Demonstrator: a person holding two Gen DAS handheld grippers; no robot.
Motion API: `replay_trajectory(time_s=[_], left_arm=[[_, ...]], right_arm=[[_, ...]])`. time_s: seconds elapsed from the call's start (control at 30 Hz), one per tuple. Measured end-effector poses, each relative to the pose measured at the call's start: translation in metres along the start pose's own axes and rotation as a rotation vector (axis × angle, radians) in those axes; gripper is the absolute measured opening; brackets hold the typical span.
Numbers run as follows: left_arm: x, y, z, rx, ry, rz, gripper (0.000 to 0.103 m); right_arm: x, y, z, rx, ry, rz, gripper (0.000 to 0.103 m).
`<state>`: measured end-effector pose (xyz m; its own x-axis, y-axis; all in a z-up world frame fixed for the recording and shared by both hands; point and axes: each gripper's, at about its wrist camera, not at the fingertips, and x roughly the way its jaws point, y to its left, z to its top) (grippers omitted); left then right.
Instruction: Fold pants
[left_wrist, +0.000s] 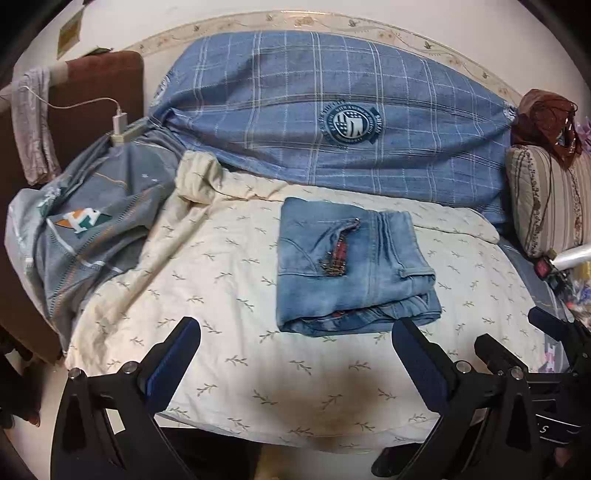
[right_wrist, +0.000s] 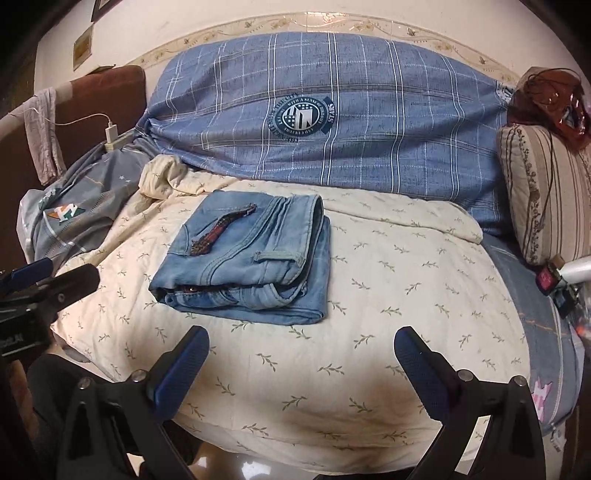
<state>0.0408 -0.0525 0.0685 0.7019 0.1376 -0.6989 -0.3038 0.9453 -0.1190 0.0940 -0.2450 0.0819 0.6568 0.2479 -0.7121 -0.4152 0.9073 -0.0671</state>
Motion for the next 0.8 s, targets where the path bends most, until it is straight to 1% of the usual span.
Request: replay_trajectory(time_s=[0.03,0.13,0.2,0.33,0.4,0.57,0.8], left_arm=[[0.001,0.0,0.0,-0.002,-0.002,-0.012,0.103],[0.003,0.0,0.001,-0.011,-0.002,-0.015,0.103],[0.004,-0.002,0.002,-0.005,-0.008,0.008,0.103],[0.0,-0.011,0.006,0.054,-0.046,0.047,0.103],[0.0,-0.013,0.008,0.068,-0.053,0.048,0.103],[0.005,-0.016,0.012,0.068,-0.043,0.025,0.103],[0.011,-0.026,0.019,0.095,-0.046,-0.002,0.103]], right_arm=[[0.0,0.0,0.001,-0.004,-0.003,-0.001,0.102],[0.001,0.0,0.002,-0.008,-0.002,0.001,0.102],[0.001,0.002,0.003,-0.009,-0.002,0.003,0.102],[0.003,0.004,0.004,-0.016,0.0,0.007,0.102],[0.005,0.003,0.004,-0.012,0.003,0.007,0.102],[0.008,0.001,0.004,-0.008,0.007,0.006,0.102],[0.011,-0.003,0.008,-0.003,0.005,0.002,0.102]])
